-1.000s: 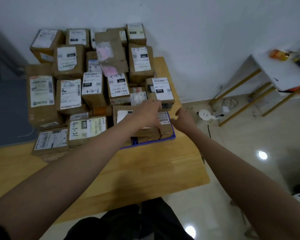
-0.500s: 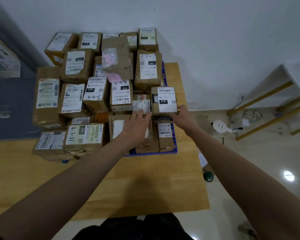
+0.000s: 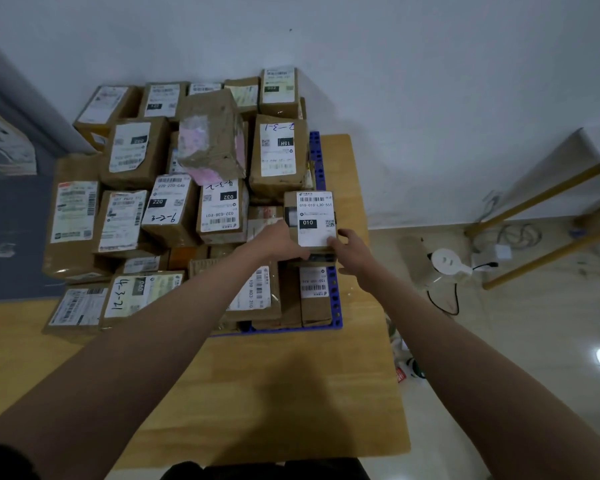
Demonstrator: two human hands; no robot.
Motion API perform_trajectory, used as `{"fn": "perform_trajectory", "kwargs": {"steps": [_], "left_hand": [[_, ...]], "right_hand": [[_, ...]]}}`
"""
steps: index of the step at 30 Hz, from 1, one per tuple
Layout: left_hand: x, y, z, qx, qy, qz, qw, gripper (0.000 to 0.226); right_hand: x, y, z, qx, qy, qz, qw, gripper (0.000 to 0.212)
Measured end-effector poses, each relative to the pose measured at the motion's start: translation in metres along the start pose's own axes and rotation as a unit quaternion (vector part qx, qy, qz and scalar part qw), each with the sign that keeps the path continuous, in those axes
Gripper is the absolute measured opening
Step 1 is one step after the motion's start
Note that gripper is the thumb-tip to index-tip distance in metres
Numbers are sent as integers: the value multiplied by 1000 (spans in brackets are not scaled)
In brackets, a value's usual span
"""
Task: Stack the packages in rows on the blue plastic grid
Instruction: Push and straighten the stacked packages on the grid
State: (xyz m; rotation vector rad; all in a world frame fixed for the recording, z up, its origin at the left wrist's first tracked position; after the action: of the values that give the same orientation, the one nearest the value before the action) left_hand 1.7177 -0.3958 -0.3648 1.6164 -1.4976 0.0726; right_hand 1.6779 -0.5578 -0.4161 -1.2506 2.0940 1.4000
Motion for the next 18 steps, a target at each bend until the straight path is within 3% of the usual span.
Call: {"fn": "perform_trajectory", "kwargs": {"steps": [8,12,15,18], "left_hand": [[-5,-5,1,15,28,-11,999,75],[-5,-6,-3,13,32,-2,999,50],[-4,-7,-12,52,38,-3,998,26],[-8,-6,-21,96,0,-12,995,31]], "right_hand": [[-6,-3,5,8,-27,-19,999,45],[-5,-7,5,8,-44,-15,999,50],[0,-7,9,-18,-72,1,997,59],[5,-10,15,-49,-96,12,994,69]]}}
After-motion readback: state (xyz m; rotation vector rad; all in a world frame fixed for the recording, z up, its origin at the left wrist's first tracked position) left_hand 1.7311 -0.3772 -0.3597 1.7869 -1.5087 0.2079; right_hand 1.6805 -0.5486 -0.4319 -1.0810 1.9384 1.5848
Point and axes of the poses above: each hand's wrist, its own y-axis away from the middle knuckle, its own z-axis out of the palm, x = y × z, the point moved 8 cm from there along -y, towards the middle knuckle, and after that the axes turned 15 degrees about y, right-handed, at the moved point
